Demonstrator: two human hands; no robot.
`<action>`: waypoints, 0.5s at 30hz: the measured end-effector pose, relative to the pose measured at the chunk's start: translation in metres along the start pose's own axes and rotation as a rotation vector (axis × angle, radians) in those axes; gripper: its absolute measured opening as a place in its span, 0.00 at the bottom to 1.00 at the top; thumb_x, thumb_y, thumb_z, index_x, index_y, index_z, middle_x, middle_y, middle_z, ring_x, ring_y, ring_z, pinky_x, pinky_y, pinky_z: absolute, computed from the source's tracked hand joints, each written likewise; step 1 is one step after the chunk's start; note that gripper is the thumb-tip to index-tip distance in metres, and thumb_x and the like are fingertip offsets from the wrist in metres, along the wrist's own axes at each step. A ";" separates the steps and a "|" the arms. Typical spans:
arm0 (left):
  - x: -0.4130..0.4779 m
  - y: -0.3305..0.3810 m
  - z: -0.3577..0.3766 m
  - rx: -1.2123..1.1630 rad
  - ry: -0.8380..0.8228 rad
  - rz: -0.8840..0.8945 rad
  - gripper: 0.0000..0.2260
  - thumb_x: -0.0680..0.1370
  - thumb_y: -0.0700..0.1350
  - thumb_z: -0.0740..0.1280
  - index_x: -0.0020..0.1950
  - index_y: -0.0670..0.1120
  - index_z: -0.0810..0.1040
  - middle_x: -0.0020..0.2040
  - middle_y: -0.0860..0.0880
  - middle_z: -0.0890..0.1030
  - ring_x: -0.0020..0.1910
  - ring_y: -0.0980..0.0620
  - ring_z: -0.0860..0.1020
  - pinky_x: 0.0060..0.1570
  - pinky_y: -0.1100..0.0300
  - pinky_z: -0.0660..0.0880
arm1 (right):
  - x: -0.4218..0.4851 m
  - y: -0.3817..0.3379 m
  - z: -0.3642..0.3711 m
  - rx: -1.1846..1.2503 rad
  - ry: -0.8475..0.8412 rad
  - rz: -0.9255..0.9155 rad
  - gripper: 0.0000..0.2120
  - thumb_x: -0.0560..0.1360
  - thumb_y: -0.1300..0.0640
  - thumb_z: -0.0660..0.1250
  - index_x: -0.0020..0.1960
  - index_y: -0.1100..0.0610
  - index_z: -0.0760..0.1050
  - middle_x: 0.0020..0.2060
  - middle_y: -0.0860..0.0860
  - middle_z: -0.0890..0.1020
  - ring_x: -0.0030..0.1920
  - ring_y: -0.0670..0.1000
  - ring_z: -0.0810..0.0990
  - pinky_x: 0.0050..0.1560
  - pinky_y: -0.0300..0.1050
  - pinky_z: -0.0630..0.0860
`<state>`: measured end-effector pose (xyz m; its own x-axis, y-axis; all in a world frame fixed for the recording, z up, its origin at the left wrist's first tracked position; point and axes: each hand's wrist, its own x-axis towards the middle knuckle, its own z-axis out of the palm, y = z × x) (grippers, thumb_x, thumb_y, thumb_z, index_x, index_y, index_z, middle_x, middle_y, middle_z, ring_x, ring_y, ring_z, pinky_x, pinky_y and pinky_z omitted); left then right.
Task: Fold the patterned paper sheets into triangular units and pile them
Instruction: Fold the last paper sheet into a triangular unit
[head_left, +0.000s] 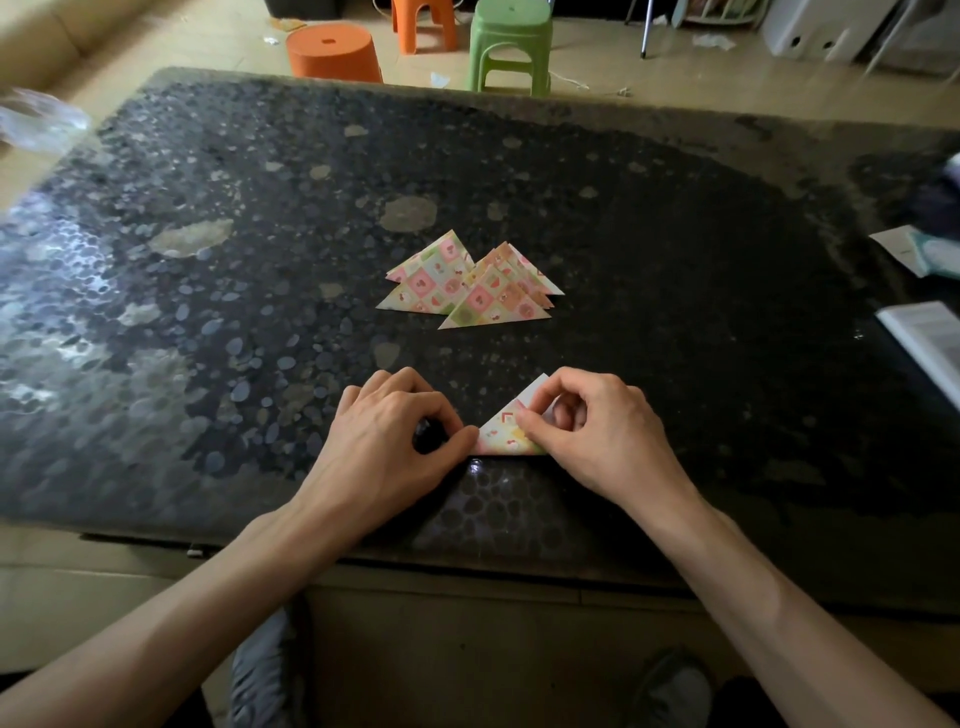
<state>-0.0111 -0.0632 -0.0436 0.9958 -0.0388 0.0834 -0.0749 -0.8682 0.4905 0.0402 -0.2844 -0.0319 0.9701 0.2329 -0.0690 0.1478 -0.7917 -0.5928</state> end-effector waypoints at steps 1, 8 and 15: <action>0.000 0.000 0.000 -0.001 0.001 0.000 0.18 0.73 0.72 0.57 0.42 0.63 0.80 0.48 0.61 0.75 0.51 0.61 0.71 0.52 0.58 0.64 | 0.000 0.000 0.000 -0.002 -0.005 0.008 0.11 0.75 0.39 0.74 0.45 0.45 0.79 0.35 0.41 0.78 0.36 0.42 0.76 0.36 0.37 0.68; 0.001 0.002 0.000 0.003 -0.007 -0.015 0.13 0.74 0.68 0.64 0.42 0.61 0.81 0.48 0.60 0.75 0.51 0.60 0.70 0.53 0.58 0.65 | 0.000 -0.001 -0.002 0.023 -0.009 0.032 0.10 0.75 0.41 0.75 0.45 0.45 0.77 0.35 0.44 0.79 0.36 0.43 0.78 0.37 0.40 0.73; 0.003 0.002 -0.001 0.006 -0.018 -0.023 0.12 0.73 0.68 0.66 0.41 0.61 0.81 0.48 0.61 0.75 0.51 0.61 0.70 0.52 0.59 0.63 | 0.002 -0.003 -0.003 0.011 -0.053 0.061 0.10 0.75 0.40 0.74 0.45 0.45 0.79 0.37 0.42 0.78 0.38 0.43 0.77 0.37 0.39 0.71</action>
<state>-0.0087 -0.0648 -0.0417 0.9980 -0.0273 0.0564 -0.0514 -0.8720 0.4867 0.0421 -0.2833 -0.0275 0.9656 0.2143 -0.1470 0.0868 -0.7991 -0.5949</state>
